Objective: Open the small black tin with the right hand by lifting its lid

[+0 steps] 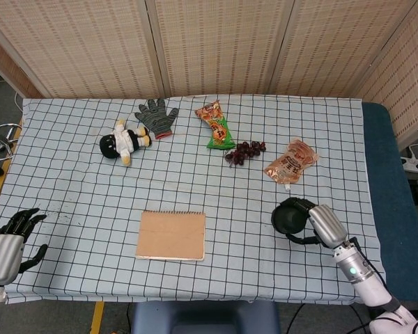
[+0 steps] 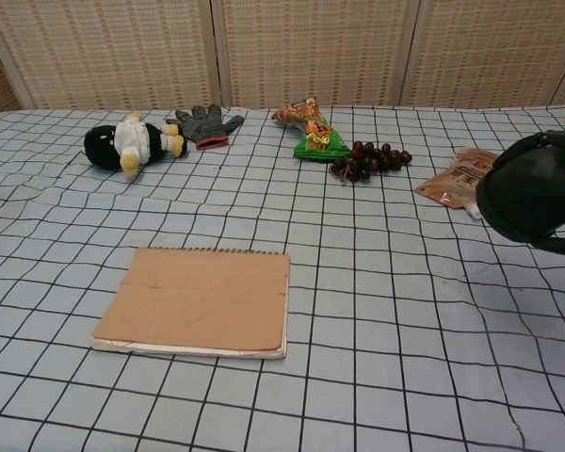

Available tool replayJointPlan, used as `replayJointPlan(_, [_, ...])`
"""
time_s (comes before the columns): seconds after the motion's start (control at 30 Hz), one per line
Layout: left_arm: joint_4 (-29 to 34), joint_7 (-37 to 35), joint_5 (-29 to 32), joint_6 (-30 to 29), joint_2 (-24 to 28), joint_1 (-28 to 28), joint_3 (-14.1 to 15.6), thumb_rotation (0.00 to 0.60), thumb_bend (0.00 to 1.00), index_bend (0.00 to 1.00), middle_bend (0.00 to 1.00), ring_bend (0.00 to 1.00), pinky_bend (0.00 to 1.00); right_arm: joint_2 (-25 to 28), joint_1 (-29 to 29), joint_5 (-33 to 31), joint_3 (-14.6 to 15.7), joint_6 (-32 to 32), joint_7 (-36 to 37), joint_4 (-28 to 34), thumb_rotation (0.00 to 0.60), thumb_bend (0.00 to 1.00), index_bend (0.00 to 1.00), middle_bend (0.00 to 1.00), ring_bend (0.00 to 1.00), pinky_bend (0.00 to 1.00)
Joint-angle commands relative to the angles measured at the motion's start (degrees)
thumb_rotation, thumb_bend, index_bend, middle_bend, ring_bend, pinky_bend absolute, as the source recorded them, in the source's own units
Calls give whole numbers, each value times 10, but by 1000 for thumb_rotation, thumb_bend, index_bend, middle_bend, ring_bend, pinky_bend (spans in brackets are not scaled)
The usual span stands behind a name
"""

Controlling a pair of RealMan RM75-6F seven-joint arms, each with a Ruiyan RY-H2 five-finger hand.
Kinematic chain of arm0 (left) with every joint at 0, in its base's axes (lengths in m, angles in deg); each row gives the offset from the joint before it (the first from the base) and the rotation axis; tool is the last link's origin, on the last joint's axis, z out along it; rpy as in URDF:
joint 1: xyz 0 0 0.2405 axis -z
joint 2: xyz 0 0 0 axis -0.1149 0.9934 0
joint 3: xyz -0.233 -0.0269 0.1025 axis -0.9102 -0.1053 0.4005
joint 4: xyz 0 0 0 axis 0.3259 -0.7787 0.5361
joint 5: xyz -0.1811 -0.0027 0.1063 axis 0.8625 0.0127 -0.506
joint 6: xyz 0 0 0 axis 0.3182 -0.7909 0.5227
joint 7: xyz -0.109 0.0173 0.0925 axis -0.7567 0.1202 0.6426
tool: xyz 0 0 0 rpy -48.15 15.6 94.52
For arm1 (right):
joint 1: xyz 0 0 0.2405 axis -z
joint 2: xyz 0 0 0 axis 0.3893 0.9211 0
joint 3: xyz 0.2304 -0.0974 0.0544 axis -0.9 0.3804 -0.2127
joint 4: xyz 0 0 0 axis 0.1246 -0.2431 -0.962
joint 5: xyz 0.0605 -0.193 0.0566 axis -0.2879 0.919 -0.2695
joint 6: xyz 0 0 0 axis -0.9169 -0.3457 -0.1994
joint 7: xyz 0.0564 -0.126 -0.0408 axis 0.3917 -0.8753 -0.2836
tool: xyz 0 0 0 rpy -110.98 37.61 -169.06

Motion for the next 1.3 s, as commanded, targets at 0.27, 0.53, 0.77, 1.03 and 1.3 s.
replayJointPlan(0.27, [-1, -6, 2, 1, 1, 0, -1, 600, 339, 233, 144, 133, 414, -3, -6, -48, -24, 44, -268, 64, 600, 175, 603, 457, 308, 564])
replayJointPlan(0.53, [-2, -8, -1, -1, 0, 1, 0, 600, 338, 233, 144, 133, 414, 10, -9, 11, -8, 21, -372, 186, 600, 175, 604, 458, 310, 565])
replayJointPlan(0.77, [-3, -9, 1, 0, 0, 1, 0, 600, 338, 233, 143, 133, 414, -10, 10, -89, -25, 56, -407, 94, 600, 174, 611, 461, 318, 569])
replayJointPlan(1.03, [-3, -3, 2, 4, -2, 2, 0, 600, 338, 233, 144, 133, 414, -20, -1, -92, -37, 68, -360, 83, 600, 178, 616, 466, 321, 569])
replayJointPlan(1.3, [-2, -2, -1, 2, -1, 2, 1, 600, 339, 233, 144, 133, 414, 43, 2, 7, -11, 16, -287, 236, 600, 177, 614, 467, 321, 569])
